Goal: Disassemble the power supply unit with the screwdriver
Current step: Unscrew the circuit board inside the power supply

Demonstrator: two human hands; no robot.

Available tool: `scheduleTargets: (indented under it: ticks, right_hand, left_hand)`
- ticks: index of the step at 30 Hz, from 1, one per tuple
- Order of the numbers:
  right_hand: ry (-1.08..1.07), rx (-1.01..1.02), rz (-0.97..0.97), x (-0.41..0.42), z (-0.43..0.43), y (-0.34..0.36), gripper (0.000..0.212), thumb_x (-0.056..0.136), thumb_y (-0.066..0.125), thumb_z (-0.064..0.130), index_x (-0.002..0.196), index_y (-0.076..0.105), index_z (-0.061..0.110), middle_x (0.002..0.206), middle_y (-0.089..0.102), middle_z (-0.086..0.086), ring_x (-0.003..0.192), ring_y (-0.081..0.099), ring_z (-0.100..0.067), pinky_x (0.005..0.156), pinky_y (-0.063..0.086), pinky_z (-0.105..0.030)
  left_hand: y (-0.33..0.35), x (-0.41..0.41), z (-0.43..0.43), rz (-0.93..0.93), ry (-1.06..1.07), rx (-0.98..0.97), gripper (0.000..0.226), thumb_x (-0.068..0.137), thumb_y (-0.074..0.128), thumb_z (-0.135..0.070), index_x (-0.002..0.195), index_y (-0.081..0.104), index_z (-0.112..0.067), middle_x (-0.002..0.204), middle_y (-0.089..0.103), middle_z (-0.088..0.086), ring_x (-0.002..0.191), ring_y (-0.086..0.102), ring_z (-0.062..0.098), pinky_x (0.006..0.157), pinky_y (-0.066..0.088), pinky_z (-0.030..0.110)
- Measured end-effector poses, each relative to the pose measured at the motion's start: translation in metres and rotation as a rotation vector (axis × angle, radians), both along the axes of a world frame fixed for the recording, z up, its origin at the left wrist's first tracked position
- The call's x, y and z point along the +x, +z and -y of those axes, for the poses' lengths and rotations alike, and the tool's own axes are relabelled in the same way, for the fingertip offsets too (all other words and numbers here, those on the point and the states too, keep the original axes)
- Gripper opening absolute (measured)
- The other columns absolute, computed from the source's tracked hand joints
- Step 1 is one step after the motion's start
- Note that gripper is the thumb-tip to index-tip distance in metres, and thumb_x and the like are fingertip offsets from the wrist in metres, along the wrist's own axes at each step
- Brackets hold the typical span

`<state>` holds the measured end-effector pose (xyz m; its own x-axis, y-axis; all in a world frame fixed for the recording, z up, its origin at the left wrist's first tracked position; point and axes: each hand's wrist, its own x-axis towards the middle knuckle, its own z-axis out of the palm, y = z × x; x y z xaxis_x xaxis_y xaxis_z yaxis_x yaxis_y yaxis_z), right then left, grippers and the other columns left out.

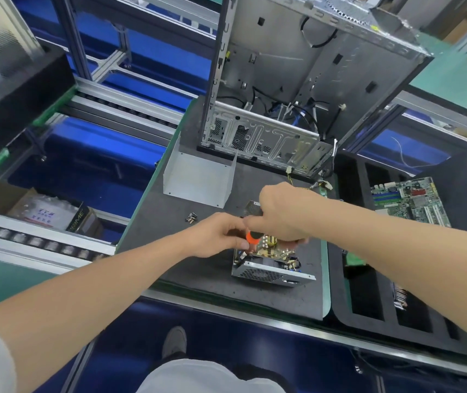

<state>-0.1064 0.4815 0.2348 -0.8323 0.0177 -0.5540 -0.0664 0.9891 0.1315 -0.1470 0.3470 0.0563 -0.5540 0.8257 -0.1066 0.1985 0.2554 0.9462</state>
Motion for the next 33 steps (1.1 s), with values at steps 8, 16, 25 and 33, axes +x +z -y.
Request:
scheduleTargets:
  ticks: [8,16,25,33]
  right_hand:
    - [0.825,-0.086,0.005,0.004,-0.014,0.001,0.035,0.084,0.058,-0.003,0.108,0.059,0.021,0.099,0.051,0.005,0.089,0.055,-0.02,0.063,0.048,-0.038]
    - [1.015,0.009,-0.065,0.01,-0.011,-0.003,0.033,0.088,0.066,0.023,0.116,0.05,0.017,0.099,0.037,0.004,0.085,0.055,-0.023,0.066,0.052,-0.039]
    - [-0.075,-0.051,0.087,0.025,0.002,0.011,0.044,0.106,0.037,0.035,0.092,0.068,0.006,0.058,0.07,-0.008,0.034,0.062,-0.021,0.037,0.046,-0.022]
    - [0.715,-0.085,-0.083,0.022,-0.017,0.004,0.029,0.087,0.064,0.006,0.09,0.047,0.029,0.099,0.05,0.004,0.087,0.051,-0.019,0.064,0.045,-0.036]
  left_hand:
    - [0.023,0.0,0.007,0.07,-0.031,0.069,0.021,0.099,0.069,-0.007,0.12,0.069,-0.001,0.115,0.076,0.01,0.115,0.07,0.026,0.107,0.054,0.043]
    - [0.038,0.024,0.008,0.264,-0.098,0.082,0.025,0.102,0.064,-0.007,0.121,0.074,-0.018,0.122,0.076,-0.01,0.121,0.066,0.005,0.105,0.051,0.026]
    - [0.044,0.035,-0.007,0.11,0.077,0.085,0.013,0.087,0.085,-0.025,0.095,0.079,-0.031,0.099,0.08,0.001,0.092,0.073,0.013,0.089,0.054,0.026]
    - [0.051,0.026,0.003,0.228,0.051,0.161,0.028,0.093,0.078,-0.005,0.12,0.07,-0.011,0.113,0.078,0.009,0.111,0.073,0.02,0.099,0.057,0.031]
